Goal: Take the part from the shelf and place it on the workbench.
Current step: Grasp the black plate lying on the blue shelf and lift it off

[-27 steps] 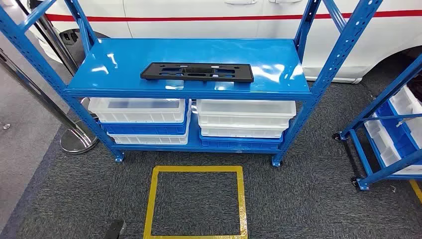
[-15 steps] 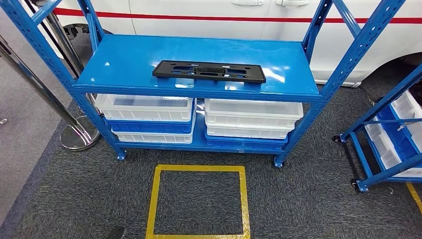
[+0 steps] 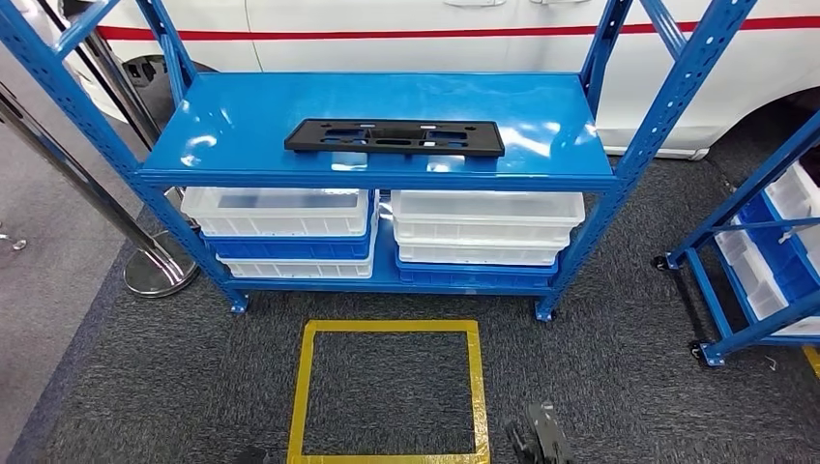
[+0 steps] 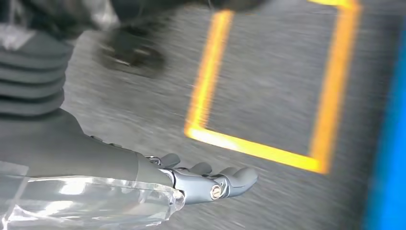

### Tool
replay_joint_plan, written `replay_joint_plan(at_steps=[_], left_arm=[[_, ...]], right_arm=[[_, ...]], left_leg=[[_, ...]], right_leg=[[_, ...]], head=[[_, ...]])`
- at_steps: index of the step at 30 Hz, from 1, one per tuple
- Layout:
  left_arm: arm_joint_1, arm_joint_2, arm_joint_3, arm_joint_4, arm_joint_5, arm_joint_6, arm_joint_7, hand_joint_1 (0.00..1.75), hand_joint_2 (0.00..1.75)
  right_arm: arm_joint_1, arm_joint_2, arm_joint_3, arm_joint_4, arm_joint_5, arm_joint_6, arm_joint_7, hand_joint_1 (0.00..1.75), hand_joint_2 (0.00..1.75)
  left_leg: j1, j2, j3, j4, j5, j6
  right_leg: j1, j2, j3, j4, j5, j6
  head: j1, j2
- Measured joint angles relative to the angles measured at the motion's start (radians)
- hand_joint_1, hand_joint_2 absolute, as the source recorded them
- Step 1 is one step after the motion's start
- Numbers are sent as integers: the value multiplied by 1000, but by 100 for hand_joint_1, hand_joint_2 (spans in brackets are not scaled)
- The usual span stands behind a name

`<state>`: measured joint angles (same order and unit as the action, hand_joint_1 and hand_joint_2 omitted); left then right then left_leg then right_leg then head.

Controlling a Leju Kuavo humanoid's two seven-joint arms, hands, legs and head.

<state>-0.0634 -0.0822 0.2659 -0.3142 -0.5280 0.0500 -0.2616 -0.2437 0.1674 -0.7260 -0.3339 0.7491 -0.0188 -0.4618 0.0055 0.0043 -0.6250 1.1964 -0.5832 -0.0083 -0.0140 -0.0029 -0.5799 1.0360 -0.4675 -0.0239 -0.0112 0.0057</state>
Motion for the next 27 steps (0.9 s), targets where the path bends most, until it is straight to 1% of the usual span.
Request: replay_joint_plan(at_steps=[1, 2, 3, 4, 5, 6, 7, 8, 10, 11, 12, 13, 14, 15, 16, 17, 18, 19, 20, 21, 22, 23, 24, 26, 27], left_arm=[[-1, -1, 3, 4, -7, -1, 0, 0, 0], [-1, -1, 5, 7, -13, -1, 1, 0, 0], [-1, -2, 8, 10, -18, -1, 1, 0, 0], [-1, -2, 10, 13, -23, -1, 1, 0, 0], [-2, -2, 12, 15, -26, -2, 1, 0, 0], [-2, -2, 13, 16, -30, -2, 1, 0, 0], [-3, -2, 13, 17, -33, -3, 1, 0, 0], [-4, -3, 13, 17, -35, -4, 2, 0, 0], [-5, -5, 14, 18, -40, -7, 3, 0, 0], [-6, -6, 14, 19, -43, -9, 4, 0, 0], [-7, -7, 15, 19, -46, -11, 4, 0, 0], [-9, -8, 16, 19, -49, -13, 4, 0, 0], [-10, -9, 16, 19, -51, -14, 4, 0, 0], [-12, -9, 17, 19, -53, -15, 4, 0, 0], [-12, -10, 17, 19, -56, -16, 5, 0, 0], [-12, -10, 17, 19, -59, -17, 5, 0, 0], [-13, -11, 18, 20, -62, -18, 6, 0, 0], [-13, -12, 18, 20, -65, -20, 8, 0, 0], [-13, -13, 18, 21, -68, -21, 9, 0, 0], [-14, -15, 18, 21, -71, -24, 9, 0, 0], [-16, -16, 18, 22, -72, -26, 10, 0, 0], [-18, -17, 19, 24, -74, -28, 10, 0, 0], [-20, -18, 19, 25, -77, -31, 11, 0, 0], [-23, -18, 20, 28, -83, -36, 12, 0, 0], [-24, -18, 21, 29, -86, -38, 12, 0, 0]], right_arm=[[-12, 2, 21, -17, -11, -3, -4, 0, 0], [-21, 4, 42, -33, -22, -7, -7, 0, 0], [-29, 4, 63, -48, -34, -12, -9, 0, 0], [-36, 6, 87, -65, -45, -18, -11, 0, 0], [-42, 7, 112, -79, -55, -26, -13, 0, 0], [-50, 8, 134, -91, -63, -34, -14, 0, 0], [-58, 8, 158, -105, -69, -45, -15, 0, 0], [-66, 8, 182, -121, -74, -55, -15, 0, 0], [-85, 8, 242, -162, -85, -76, -14, 0, 0], [-95, 8, 276, -182, -91, -86, -12, 0, 0], [-105, 7, 307, -200, -96, -96, -11, 0, 0], [-115, 6, 337, -218, -99, -108, -8, 0, 0], [-124, 5, 365, -234, -99, -121, -3, 0, 0], [-132, 4, 391, -248, -96, -133, 3, 0, 0], [-140, 4, 419, -263, -87, -148, 11, 0, 0], [-147, 3, 447, -277, -74, -163, 20, 0, 0], [-154, 1, 476, -292, -59, -178, 30, 0, 0], [-162, -1, 507, -308, -43, -194, 40, 0, 0], [-173, -3, 538, -324, -27, -209, 50, 0, 0], [-185, -6, 566, -339, -10, -223, 61, 0, 0], [-199, -8, 594, -354, 7, -238, 71, 0, 0], [-211, -10, 622, -369, 24, -254, 82, 0, 0], [-222, -13, 650, -384, 40, -268, 92, 0, 0], [-238, -17, 706, -411, 72, -294, 113, 0, 0], [-247, -19, 735, -424, 89, -307, 123, 0, 0]], left_leg=[[3, 0, -30, 62, -23, -4], [5, 0, -51, 100, -30, -8], [7, 0, -56, 104, -16, -10], [9, 1, -43, 69, 15, -11], [11, 1, -15, 5, 56, -11], [11, 0, 14, -63, 87, -9], [10, 0, 38, -118, 107, -5], [7, -1, 51, -151, 115, 0], [2, -3, 52, -166, 115, 13], [2, -2, 52, -169, 119, 21], [3, -1, 53, -174, 122, 29], [4, 0, 55, -179, 126, 38], [4, 0, 56, -182, 129, 44], [2, 0, 55, -182, 129, 48], [0, 0, 54, -182, 129, 50], [-2, 0, 54, -181, 129, 51], [-3, -1, 55, -180, 128, 51], [-5, -1, 56, -179, 128, 51], [-5, -2, 57, -177, 126, 51], [-7, -2, 57, -175, 124, 49], [-9, -2, 55, -173, 123, 45], [-10, -2, 53, -171, 122, 41], [-11, -1, 50, -171, 123, 37], [-10, -1, 47, -171, 122, 26], [-9, -1, 43, -160, 113, 21]], right_leg=[[0, 0, 0, 0, 0, 0], [1, -1, 0, 0, 0, 0], [0, 0, 0, 1, 0, 0], [0, 1, 1, 1, -1, 1], [-1, 2, 2, 2, -2, 2], [0, 3, 2, 4, -3, 5], [1, 4, 1, 5, -4, 10], [2, 4, -1, 6, -3, 16], [2, 5, -5, 5, 1, 28], [0, 4, -6, 5, 0, 34], [-1, 4, -10, 15, -8, 37], [-1, 4, -23, 43, -27, 40], [-1, 4, -45, 92, -55, 41], [-1, 4, -75, 155, -86, 41], [0, 4, -107, 220, -111, 41], [0, 4, -130, 264, -120, 41], [0, 4, -137, 273, -109, 39], [1, 4, -126, 245, -81, 36], [2, 4, -99, 184, -42, 32], [4, 3, -69, 117, -11, 27], [6, 3, -45, 61, 9, 23], [9, 4, -31, 26, 18, 20], [11, 4, -29, 13, 16, 18], [9, 5, -29, 5, 19, 12], [7, 6, -27, 1, 21, 8]], head=[[0, 0], [0, 0], [0, 0], [0, 0], [0, 0], [0, 0], [0, 0], [0, 0], [0, 0], [0, 0], [1, 0], [1, 0], [1, 0], [1, 0], [1, 0], [1, 0], [1, 0], [1, 0], [1, 0], [1, 0], [0, 0], [0, 0], [0, 0], [0, 0], [0, 0]])
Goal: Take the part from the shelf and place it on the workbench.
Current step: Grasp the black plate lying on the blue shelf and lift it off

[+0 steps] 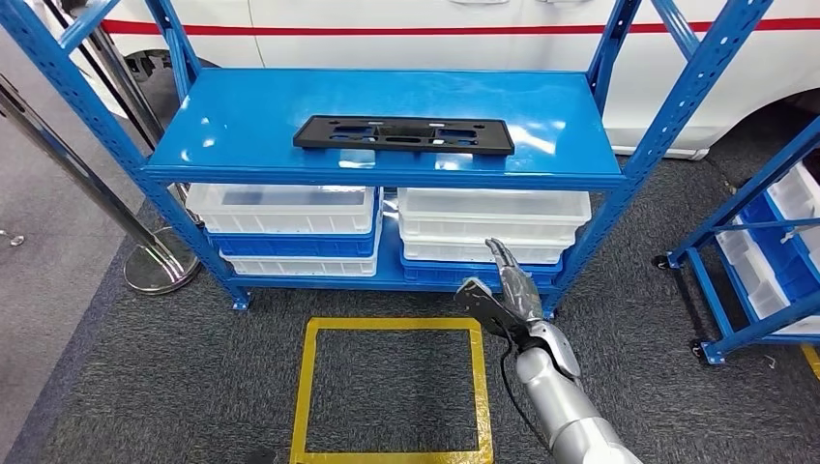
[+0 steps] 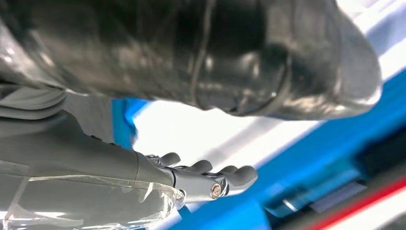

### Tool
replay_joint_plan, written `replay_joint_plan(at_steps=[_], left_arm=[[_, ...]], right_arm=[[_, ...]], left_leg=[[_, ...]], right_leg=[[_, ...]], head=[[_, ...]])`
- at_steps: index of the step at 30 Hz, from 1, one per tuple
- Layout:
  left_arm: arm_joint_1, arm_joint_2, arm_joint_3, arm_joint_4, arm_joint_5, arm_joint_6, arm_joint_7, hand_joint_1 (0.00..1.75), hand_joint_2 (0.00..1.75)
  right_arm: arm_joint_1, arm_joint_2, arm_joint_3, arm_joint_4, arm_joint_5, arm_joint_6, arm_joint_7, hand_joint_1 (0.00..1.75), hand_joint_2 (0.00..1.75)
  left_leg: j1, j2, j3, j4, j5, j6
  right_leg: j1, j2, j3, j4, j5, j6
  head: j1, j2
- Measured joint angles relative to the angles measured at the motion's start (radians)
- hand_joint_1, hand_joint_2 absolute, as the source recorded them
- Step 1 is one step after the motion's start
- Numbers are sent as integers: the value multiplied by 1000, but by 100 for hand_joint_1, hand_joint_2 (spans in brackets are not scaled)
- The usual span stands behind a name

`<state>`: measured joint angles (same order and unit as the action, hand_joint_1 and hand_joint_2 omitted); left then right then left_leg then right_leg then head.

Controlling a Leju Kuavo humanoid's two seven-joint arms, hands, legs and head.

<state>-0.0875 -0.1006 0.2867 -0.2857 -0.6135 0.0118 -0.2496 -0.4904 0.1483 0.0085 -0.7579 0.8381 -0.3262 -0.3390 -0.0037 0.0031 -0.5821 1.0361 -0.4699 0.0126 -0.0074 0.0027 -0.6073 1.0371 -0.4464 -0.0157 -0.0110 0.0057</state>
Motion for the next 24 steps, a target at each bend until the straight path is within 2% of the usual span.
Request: replay_joint_plan(at_steps=[2, 4, 5, 6, 7, 9, 11, 14, 16, 19, 20, 21, 22, 24], left_arm=[[-3, 0, 1, 2, -4, -5, 0, 0, 0], [-3, 0, 1, 3, -6, -11, -1, 0, 0], [-2, 0, 1, 3, -7, -15, -1, 0, 0], [-1, 0, 1, 3, -10, -17, -2, 0, 0], [0, 0, 2, 3, -12, -20, -2, 0, 0], [-2, 0, 2, 3, -17, -26, -3, 0, 0], [-6, 0, 3, 3, -22, -33, -6, 0, 0], [-5, 0, 4, 7, -27, -41, -12, 0, 0], [-4, 1, 5, 8, -32, -45, -17, 0, 0], [-5, 2, 8, 14, -37, -52, -29, 0, 0], [-4, 2, 10, 18, -39, -53, -33, 0, 0], [-3, 3, 11, 21, -40, -54, -37, 0, 0], [-1, 4, 13, 24, -42, -55, -40, 0, 0], [2, 5, 16, 31, -47, -56, -48, 0, 0]], right_arm=[[-20, -2, 51, -23, 36, -24, 21, 0, 0], [-33, -2, 87, -40, 76, -41, 44, 0, 0], [-35, -3, 104, -49, 98, -47, 57, 0, 0], [-38, -3, 123, -60, 120, -52, 70, 0, 0], [-43, -3, 146, -72, 141, -59, 83, 0, 0], [-60, -4, 198, -99, 187, -75, 110, 0, 0], [-76, -6, 242, -121, 232, -93, 139, 0, 0], [-83, -13, 310, -151, 302, -120, 183, 0, 0], [-83, -21, 357, -169, 351, -141, 214, 0, 0], [-79, -37, 421, -183, 425, -177, 262, 0, 0], [-76, -44, 443, -184, 450, -189, 278, 0, 0], [-72, -50, 465, -185, 474, -200, 294, 0, 0], [-69, -56, 487, -188, 498, -212, 310, 0, 0], [-66, -65, 525, -192, 543, -238, 343, 0, 87]], left_leg=[[4, -1, -34, 75, -45, -11], [9, -1, -95, 201, -99, -19], [12, -1, -119, 245, -108, -22], [13, -1, -127, 255, -98, -25], [15, -1, -118, 227, -70, -25], [16, -1, -60, 96, 1, -22], [13, -2, -18, 3, 30, -15], [11, -4, -13, -16, 31, 0], [14, -2, -10, -25, 37, 13], [12, -1, -10, -28, 39, 24], [11, -2, -11, -27, 38, 25], [10, -2, -11, -25, 37, 24], [10, -2, -11, -23, 36, 23], [8, -3, -11, -15, 30, 18]], right_leg=[[-4, -1, 2, -5, 3, -8], [-4, -2, 2, -5, 3, -10], [-4, -3, 2, -5, 3, -11], [-4, -3, 2, -5, 3, -11], [-4, -2, 3, -4, 2, -10], [-3, 2, 3, -1, 0, -7], [-1, 3, 1, 1, 0, 2], [-1, 3, -1, 1, -1, 18], [-2, 2, -18, 40, -30, 26], [-4, 2, -103, 220, -118, 29], [-4, 2, -125, 264, -128, 30], [-5, 2, -130, 273, -120, 30], [-5, 2, -116, 243, -93, 28], [-4, 0, -53, 114, -31, 22]], head=[[0, 0], [0, 0], [0, 0], [0, 0], [0, 0], [0, 0], [0, 0], [0, 0], [0, 0], [0, 0], [1, 0], [0, 0], [1, 0], [0, 0]])
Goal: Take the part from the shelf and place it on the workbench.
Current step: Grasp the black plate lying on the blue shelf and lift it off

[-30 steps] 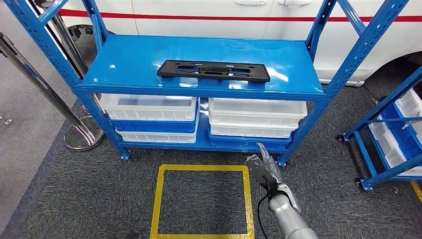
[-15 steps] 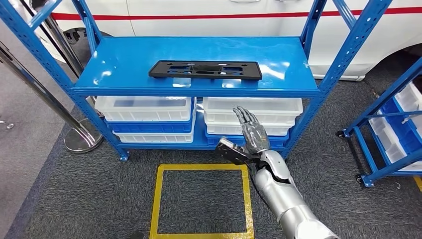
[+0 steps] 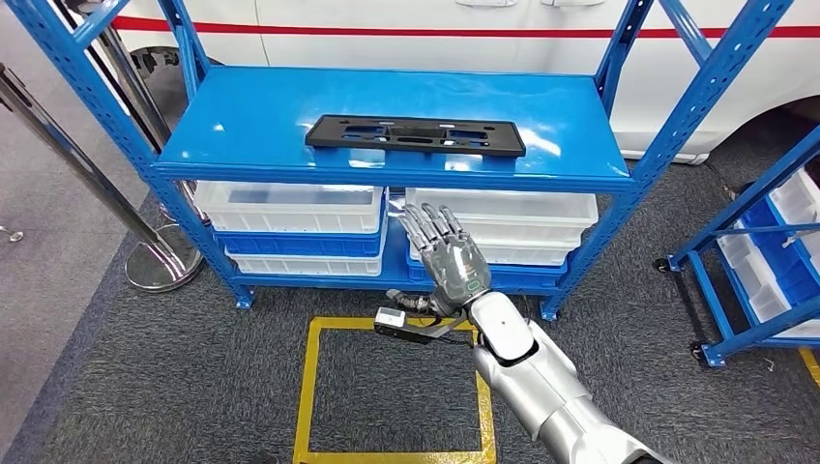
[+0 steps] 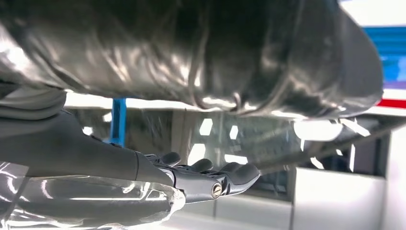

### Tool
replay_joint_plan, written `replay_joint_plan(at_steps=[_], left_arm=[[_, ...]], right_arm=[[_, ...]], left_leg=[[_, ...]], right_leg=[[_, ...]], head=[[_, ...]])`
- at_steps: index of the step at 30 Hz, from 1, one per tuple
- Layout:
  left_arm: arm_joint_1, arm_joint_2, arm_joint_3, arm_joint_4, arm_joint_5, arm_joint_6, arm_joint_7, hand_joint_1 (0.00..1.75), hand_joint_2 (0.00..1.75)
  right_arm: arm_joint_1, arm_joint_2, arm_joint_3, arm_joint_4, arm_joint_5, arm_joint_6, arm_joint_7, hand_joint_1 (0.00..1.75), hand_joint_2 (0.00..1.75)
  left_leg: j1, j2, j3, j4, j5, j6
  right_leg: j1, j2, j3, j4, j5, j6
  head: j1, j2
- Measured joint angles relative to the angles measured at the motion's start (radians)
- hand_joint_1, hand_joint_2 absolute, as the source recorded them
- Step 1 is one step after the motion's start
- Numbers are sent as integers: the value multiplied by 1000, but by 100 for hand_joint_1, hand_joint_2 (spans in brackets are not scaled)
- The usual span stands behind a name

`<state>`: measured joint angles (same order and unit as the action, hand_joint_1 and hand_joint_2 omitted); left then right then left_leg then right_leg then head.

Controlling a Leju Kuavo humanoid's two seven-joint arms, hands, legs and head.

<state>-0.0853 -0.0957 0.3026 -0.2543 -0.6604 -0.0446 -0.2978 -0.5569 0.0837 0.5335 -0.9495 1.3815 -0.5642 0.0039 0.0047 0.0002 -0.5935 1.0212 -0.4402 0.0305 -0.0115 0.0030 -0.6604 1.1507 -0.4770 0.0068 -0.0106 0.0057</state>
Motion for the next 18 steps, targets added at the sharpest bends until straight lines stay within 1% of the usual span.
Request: replay_joint_plan(at_steps=[1, 2, 4, 5, 6, 7, 8, 10, 11, 12, 13, 14, 15, 16, 17, 18], left_arm=[[1, 1, 1, 3, -3, 0, -3, 0, 0], [2, 2, 2, 6, -6, -1, -5, 0, 0], [5, 4, 4, 9, -9, 0, -7, 0, 0], [5, 5, 5, 9, -9, 0, -7, 0, 0], [6, 7, 6, 9, -9, 1, -6, 0, 0], [4, 8, 8, 10, -9, 1, -5, 0, 0], [3, 9, 10, 11, -9, 2, -5, 0, 0], [-1, 9, 14, 14, -7, 1, -4, 0, 0], [-2, 9, 16, 15, -7, 1, -4, 0, 0], [-3, 9, 18, 16, -6, 0, -4, 0, 0], [-3, 9, 20, 17, -6, -1, -4, 0, 0], [-5, 9, 21, 17, -6, -1, -4, 0, 0], [-7, 9, 23, 18, -6, -1, -5, 0, 0], [-10, 9, 23, 18, -7, -1, -5, 0, 0], [-12, 8, 24, 18, -8, -1, -5, 0, 0], [-14, 8, 24, 18, -8, -2, -5, 0, 0]], right_arm=[[1, -3, 15, -1, 21, -15, 17, 0, 131], [3, -5, 26, -1, 38, -29, 32, 0, 175], [9, -9, 35, 0, 59, -46, 50, 0, 175], [10, -11, 37, 1, 64, -51, 53, 0, 175], [8, -14, 38, 4, 69, -55, 54, 0, 175], [5, -17, 40, 8, 74, -60, 55, 0, 175], [1, -19, 42, 12, 78, -66, 53, 0, 175], [-5, -23, 44, 26, 81, -75, 49, 0, 175], [-7, -24, 45, 34, 80, -76, 45, 0, 175], [-9, -25, 45, 43, 77, -77, 42, 0, 175], [-11, -26, 45, 50, 74, -76, 39, 0, 175], [-15, -26, 45, 56, 72, -76, 37, 0, 175], [-20, -26, 45, 61, 71, -76, 36, 0, 175], [-26, -26, 45, 66, 71, -76, 35, 0, 175], [-32, -26, 45, 71, 73, -76, 35, 0, 175], [-37, -26, 45, 78, 77, -76, 36, 0, 175]], left_leg=[[-2, 0, -1, 4, -3, -4], [-3, 0, -3, 7, -5, -9], [-4, 0, -4, 7, -5, -18], [-2, 0, -5, 9, -8, -23], [-1, 0, -9, 19, -17, -28], [1, 0, -21, 47, -36, -33], [2, 0, -42, 93, -64, -38], [5, 0, -101, 221, -123, -45], [6, 0, -122, 264, -133, -47], [6, 0, -127, 274, -125, -48], [7, 0, -114, 245, -99, -48], [7, 0, -85, 182, -62, -45], [6, -1, -52, 112, -33, -42], [4, -1, -24, 55, -13, -37], [2, -2, -8, 19, -5, -33], [-1, -3, -2, 6, -7, -28]], right_leg=[[1, -1, 26, -55, 18, -3], [3, -1, 41, -88, 25, -6], [6, 0, 44, -101, 24, -12], [5, 0, 45, -105, 26, -17], [4, 0, 46, -108, 28, -23], [2, -1, 48, -111, 30, -28], [0, -1, 49, -113, 31, -32], [1, -2, 49, -113, 31, -35], [1, -2, 49, -113, 30, -36], [2, -2, 49, -112, 30, -36], [2, -1, 50, -112, 30, -35], [2, 0, 51, -112, 29, -35], [3, 1, 52, -111, 28, -33], [5, 2, 51, -110, 28, -29], [6, 2, 50, -110, 28, -25], [6, 3, 49, -111, 29, -19]], head=[[0, 0], [0, 0], [0, 0], [0, 0], [0, 0], [0, 0], [0, 0], [0, 0], [0, 0], [-1, 0], [-1, 0], [-1, 0], [-1, 0], [0, 0], [0, 0], [0, 0]])
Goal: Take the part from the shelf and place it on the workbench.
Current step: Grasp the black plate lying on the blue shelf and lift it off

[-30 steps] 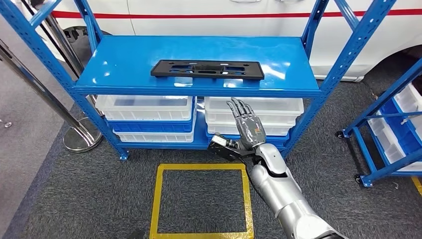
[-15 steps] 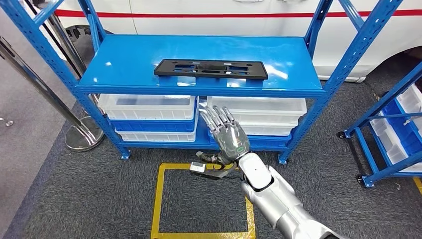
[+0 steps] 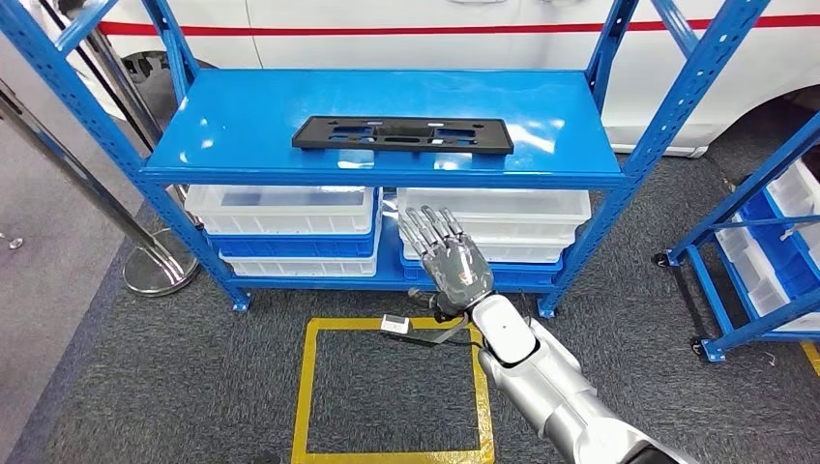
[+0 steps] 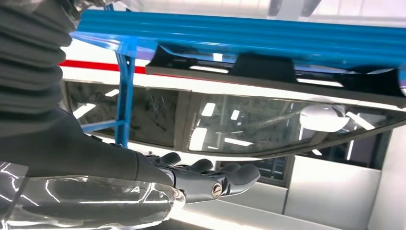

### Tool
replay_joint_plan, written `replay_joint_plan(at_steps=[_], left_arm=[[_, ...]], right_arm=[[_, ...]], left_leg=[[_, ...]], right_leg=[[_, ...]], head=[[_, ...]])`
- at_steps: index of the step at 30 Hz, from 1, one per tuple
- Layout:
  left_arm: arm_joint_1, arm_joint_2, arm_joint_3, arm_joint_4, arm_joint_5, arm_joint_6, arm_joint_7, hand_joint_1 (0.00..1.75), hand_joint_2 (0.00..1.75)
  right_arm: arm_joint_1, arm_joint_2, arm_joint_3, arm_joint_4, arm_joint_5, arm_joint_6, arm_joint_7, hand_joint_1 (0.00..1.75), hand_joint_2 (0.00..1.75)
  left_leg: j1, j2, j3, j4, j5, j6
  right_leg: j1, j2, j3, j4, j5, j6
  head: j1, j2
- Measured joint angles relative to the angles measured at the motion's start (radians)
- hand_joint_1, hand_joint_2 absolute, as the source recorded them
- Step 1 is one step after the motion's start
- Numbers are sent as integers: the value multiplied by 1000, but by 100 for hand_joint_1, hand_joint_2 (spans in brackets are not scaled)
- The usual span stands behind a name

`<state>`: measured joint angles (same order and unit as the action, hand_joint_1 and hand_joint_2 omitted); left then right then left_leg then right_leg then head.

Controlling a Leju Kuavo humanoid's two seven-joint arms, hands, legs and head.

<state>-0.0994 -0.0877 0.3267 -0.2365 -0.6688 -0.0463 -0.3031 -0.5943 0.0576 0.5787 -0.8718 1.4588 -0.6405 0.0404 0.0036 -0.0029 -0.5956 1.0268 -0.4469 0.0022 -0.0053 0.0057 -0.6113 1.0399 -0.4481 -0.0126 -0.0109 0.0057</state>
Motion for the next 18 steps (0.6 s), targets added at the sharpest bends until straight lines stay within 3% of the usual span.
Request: replay_joint_plan(at_steps=[3, 4, 6, 7, 8, 9, 10, 11, 13, 14, 18], left_arm=[[-1, -2, 0, 0, -1, -1, -2, 0, 0], [-2, -3, 0, 0, -1, -1, -2, 0, 0], [-6, -4, 1, 0, 1, 0, -5, 0, 0], [-7, -5, 2, 0, 2, 1, -7, 0, 0], [-8, -6, 3, 1, 4, 2, -9, 0, 0], [-8, -7, 5, 1, 7, 4, -11, 0, 0], [-8, -8, 8, 1, 9, 6, -13, 0, 0], [-8, -9, 10, 1, 12, 8, -15, 0, 0], [-8, -11, 16, 2, 20, 13, -16, 0, 0], [-7, -11, 20, 2, 24, 16, -16, 0, 0], [1, -12, 32, 6, 30, 24, -18, 0, 0]], right_arm=[[-15, 0, 1, 21, 15, 1, 10, 0, 175], [-21, 0, 1, 27, 17, 1, 12, 0, 175], [-30, -1, 1, 39, 18, 2, 18, 0, 175], [-34, -1, 1, 50, 18, 3, 21, 0, 131], [-38, -1, 1, 63, 19, 3, 25, 0, 131], [-43, -1, 1, 80, 21, 4, 29, 0, 131], [-49, 0, 1, 99, 23, 5, 34, 0, 131], [-59, 0, 1, 116, 24, 9, 40, 0, 175], [-88, 4, 1, 152, 25, 22, 55, 0, 175], [-103, 6, 1, 171, 25, 29, 61, 0, 175], [-129, 14, 0, 234, 6, 30, 66, 0, 175]], left_leg=[[2, 0, 5, -14, 9, 18], [4, 1, 7, -20, 12, 24], [4, 1, 10, -24, 14, 31], [3, 2, 9, -24, 14, 33], [2, 1, 9, -23, 13, 34], [2, 1, 9, -22, 12, 35], [2, 0, 9, -19, 11, 34], [2, -1, 9, -16, 9, 33], [-2, -1, 6, -6, 3, 26], [-3, -1, 3, -3, 1, 21], [-2, 0, -3, 9, -12, 3]], right_leg=[[-1, 0, 0, 1, -3, 16], [-2, -1, -9, 20, -17, 21], [-3, -1, -53, 115, -69, 27], [-3, -2, -85, 177, -95, 29], [-4, -2, -109, 225, -108, 31], [-5, -2, -120, 243, -103, 32], [-6, -2, -112, 225, -81, 31], [-7, -3, -88, 174, -47, 30], [-6, -4, -35, 61, -2, 24], [-5, -5, -20, 27, 6, 20], [-4, -4, -12, 3, 7, -1]], head=[[0, 0], [0, 0], [0, 0], [0, 0], [0, 0], [0, 0], [0, 0], [0, 0], [0, 0], [0, 0], [0, 0]])
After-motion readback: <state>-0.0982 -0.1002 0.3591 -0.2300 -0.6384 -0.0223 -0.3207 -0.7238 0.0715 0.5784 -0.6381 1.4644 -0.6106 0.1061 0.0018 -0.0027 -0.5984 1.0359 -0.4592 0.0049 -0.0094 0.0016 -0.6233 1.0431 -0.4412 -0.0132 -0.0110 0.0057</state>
